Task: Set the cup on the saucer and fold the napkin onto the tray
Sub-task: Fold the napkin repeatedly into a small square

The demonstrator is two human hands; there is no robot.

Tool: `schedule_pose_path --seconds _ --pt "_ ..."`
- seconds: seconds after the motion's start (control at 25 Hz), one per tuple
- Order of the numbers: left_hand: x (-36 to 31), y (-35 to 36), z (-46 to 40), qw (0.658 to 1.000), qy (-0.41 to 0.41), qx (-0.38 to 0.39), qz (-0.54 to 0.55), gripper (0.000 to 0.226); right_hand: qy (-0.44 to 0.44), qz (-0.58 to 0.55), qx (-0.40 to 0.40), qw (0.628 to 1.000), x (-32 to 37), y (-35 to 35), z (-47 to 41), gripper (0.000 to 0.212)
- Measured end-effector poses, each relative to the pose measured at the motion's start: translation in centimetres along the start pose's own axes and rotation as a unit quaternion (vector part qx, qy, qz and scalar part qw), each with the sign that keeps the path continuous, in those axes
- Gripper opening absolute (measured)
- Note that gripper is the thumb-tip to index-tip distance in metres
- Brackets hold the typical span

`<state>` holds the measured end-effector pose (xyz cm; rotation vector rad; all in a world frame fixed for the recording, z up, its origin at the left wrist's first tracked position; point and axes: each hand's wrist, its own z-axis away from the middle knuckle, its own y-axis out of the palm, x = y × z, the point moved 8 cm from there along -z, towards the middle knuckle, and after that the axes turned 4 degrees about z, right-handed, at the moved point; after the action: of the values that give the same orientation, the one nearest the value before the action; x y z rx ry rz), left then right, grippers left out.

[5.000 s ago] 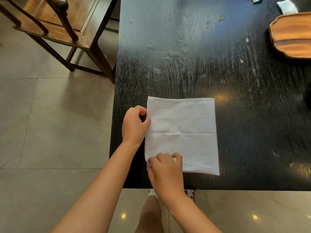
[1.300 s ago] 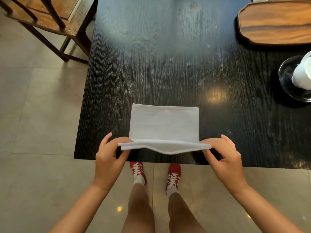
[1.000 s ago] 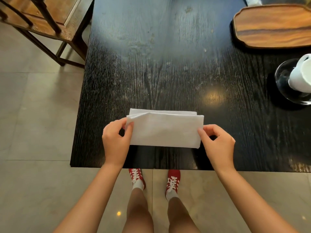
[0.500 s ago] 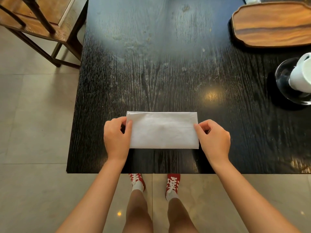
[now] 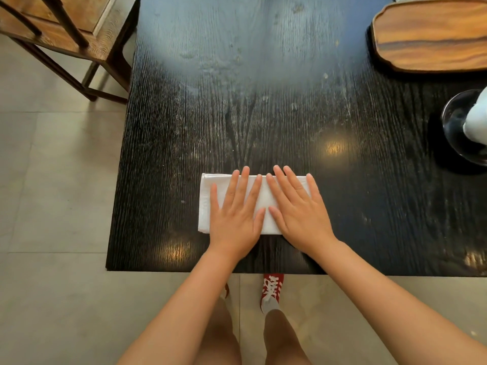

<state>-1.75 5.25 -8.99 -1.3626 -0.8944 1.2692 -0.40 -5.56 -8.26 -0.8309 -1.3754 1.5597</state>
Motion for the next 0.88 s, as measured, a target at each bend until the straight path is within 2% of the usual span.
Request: schedule_pose_path --seconds 0.12,0.28,0.36,0.52,0.64,0.72,0.8,0.88 --pt "2.4 -0.4 0.4 0.999 0.015 -0.001 -0.028 0.065 -0.052 0.032 0.016 0.998 -1.1 0.8 0.2 0.064" --pt "5.2 -1.2 1.3 0.999 -0.012 -0.002 -0.053 0.069 -0.097 0.056 0.041 0.993 -3.0 1.0 0.5 0.066" --pt "5.7 -1.0 1.1 0.999 0.001 0.010 -0.035 0.069 -0.077 0.048 0.051 0.995 -3.3 0.9 1.0 0.066" --pt "5.9 -1.4 -1.5 0.991 0.116 0.039 -0.058 0.069 -0.004 0.024 0.035 0.999 -2.0 0.7 3.9 0.069" --pt "3.9 -2.0 -2.0 0.996 0.074 0.001 -0.059 0.073 0.060 0.001 0.017 0.998 0.1 0.9 7.6 0.073" --pt "1.6 -1.2 -1.7 0.999 0.046 -0.003 -0.016 0.076 0.058 -0.011 0.023 0.998 2.2 1.7 10.5 0.072" --pt "-0.5 -0.2 -2.0 0.996 0.085 0.016 0.012 0.078 0.030 -0.015 0.026 0.999 3.7 2.4 13.5 0.068" --pt "-2.3 0.0 -2.7 0.985 0.168 0.030 0.001 0.081 -0.010 -0.006 0.011 1.000 3.9 2.3 15.2 0.062"
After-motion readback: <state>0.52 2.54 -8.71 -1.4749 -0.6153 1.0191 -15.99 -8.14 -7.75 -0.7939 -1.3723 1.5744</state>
